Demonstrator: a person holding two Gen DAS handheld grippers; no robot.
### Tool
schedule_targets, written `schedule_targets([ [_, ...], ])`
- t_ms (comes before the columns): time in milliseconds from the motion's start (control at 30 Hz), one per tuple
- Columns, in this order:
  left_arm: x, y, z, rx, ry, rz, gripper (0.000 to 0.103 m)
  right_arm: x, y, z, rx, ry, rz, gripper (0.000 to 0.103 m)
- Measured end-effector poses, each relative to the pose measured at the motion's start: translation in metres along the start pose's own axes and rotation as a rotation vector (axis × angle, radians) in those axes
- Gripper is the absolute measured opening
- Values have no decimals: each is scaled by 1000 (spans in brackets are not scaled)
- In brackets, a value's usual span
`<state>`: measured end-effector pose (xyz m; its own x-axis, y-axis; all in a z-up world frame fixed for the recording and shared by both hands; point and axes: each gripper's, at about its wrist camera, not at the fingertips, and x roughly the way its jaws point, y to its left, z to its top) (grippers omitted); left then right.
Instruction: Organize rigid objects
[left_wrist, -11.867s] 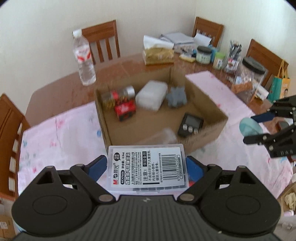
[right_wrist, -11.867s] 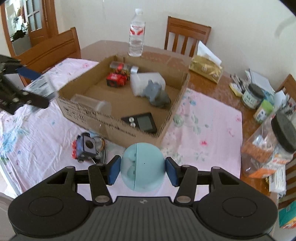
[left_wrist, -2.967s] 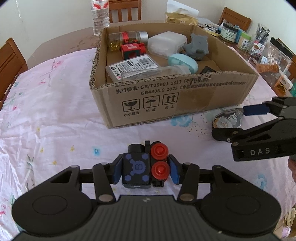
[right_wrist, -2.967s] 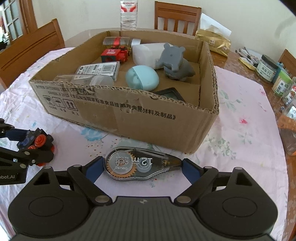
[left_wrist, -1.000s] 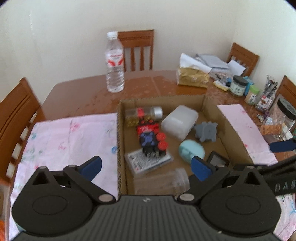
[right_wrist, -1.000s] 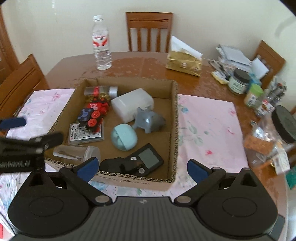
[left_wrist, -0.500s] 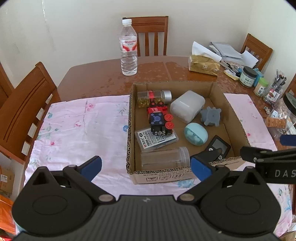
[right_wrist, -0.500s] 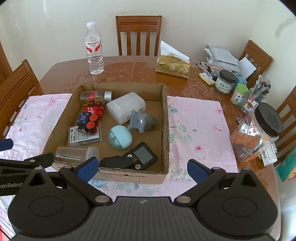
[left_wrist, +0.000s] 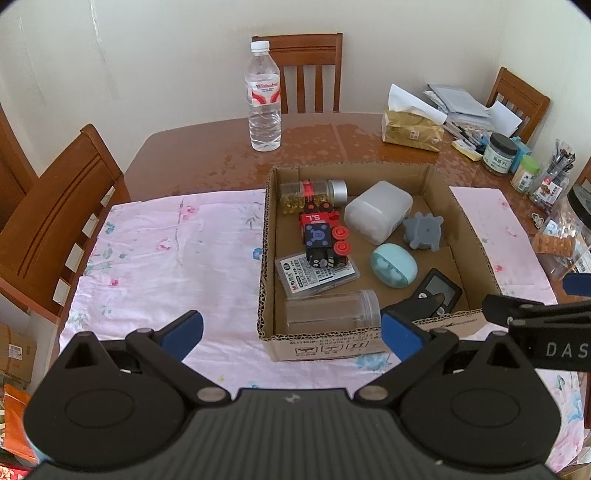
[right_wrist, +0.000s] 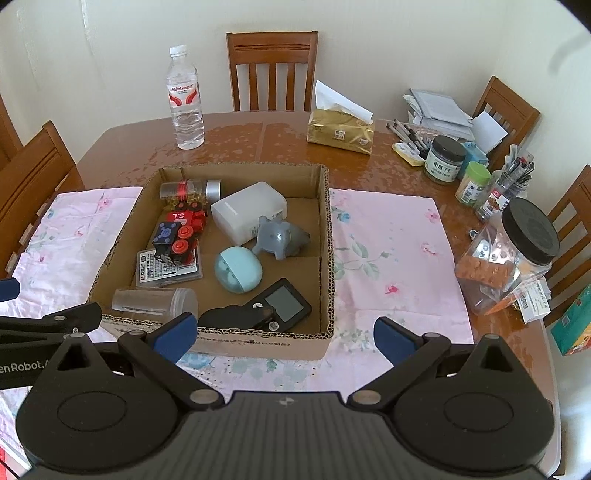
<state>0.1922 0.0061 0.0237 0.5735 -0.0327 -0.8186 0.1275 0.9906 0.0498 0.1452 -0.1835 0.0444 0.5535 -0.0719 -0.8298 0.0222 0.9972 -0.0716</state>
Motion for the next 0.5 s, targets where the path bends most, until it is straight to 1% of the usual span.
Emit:
schedule_targets([
  [500,-4,3,1,-19,3,4,102,-3,3,1,-15,5,7,103],
])
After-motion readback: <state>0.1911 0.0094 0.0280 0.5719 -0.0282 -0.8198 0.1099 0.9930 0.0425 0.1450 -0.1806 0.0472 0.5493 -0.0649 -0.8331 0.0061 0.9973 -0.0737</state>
